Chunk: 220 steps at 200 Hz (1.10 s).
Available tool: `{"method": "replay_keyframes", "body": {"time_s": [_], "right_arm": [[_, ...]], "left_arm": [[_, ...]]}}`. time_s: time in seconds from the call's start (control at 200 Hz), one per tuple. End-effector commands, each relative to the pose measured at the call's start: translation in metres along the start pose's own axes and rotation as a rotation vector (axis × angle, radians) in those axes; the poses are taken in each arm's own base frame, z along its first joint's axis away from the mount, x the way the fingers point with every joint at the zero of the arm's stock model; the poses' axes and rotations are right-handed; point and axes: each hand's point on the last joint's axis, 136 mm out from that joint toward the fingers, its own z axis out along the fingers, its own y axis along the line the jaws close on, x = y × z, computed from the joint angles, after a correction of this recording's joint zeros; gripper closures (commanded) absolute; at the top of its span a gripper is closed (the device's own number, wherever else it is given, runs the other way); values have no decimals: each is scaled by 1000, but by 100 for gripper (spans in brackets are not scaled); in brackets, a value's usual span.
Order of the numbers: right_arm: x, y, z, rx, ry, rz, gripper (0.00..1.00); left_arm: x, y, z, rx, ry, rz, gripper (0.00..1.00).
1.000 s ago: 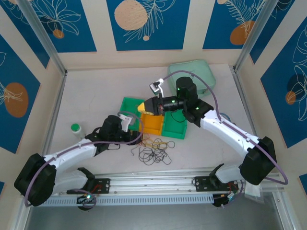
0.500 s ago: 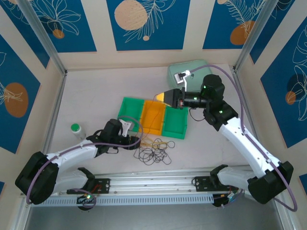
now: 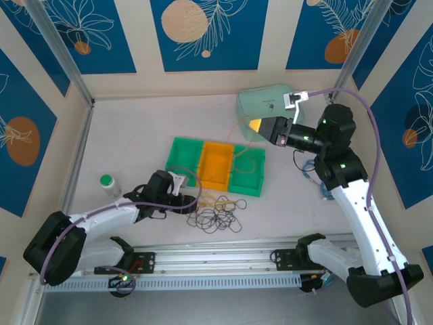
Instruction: Untangle the cables
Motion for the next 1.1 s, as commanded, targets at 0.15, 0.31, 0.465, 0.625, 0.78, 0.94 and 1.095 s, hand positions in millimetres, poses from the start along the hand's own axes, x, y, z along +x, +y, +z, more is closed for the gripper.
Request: {"method": "replay_keyframes", "body": {"time_s": [0.15,0.31,0.465,0.625,0.78,0.94,1.095], "right_arm": [[-6,2,-7,19,-11,-32,100],[-7,1,-7,39,-7,-49,100],[-7,-2,-7,65,-2,-60,100],[-2,-5,5,39,41,-48,100],[1,-5,20,16,82,-54,100],[1,-8,34,8,113,-69,100],[-2,-11,44,5,123,-82,100]], "left_arm": [[10,4,2,-21,28,16,40],[-2,-4,-5,-3,-2,27,39],[-26,-22,-23,14,-53,62,34],[-53,-43,-50,25,-97,116,29],[-72,-56,-72,19,-127,144,26],[-91,-52,-96,-61,-188,124,25],[-109,-45,-114,-113,-245,74,23]]}}
